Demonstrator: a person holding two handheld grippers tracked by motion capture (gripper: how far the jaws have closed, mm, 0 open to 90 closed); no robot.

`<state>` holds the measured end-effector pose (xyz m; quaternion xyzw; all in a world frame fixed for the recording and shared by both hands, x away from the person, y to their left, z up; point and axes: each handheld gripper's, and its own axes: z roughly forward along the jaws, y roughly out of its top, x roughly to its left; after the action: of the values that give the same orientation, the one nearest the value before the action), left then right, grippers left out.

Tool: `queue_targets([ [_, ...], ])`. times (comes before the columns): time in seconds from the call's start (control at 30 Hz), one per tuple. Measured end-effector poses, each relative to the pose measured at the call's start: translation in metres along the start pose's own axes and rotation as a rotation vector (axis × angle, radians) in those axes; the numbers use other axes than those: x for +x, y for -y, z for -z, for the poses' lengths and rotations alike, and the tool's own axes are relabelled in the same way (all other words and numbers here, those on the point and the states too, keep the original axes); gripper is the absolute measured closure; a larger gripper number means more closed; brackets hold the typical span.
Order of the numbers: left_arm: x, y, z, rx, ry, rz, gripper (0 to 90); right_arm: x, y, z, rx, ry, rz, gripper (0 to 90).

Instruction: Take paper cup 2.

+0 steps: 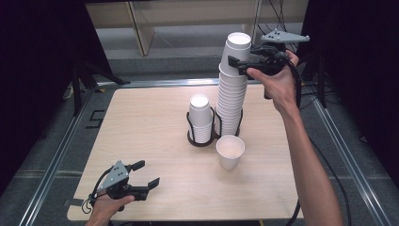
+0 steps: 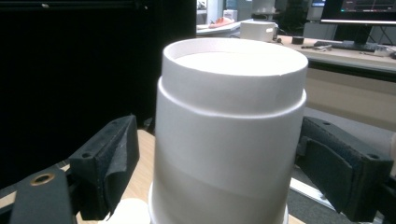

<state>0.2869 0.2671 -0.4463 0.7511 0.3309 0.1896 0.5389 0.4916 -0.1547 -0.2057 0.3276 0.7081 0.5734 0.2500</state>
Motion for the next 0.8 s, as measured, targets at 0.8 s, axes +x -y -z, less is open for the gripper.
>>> queue_targets([
  [0.8,-0.002,0.001,-0.001,0.001,0.005,0.002,14.7,-0.004,-0.007,-0.019,0.006,-0.007,0.003,18.2],
])
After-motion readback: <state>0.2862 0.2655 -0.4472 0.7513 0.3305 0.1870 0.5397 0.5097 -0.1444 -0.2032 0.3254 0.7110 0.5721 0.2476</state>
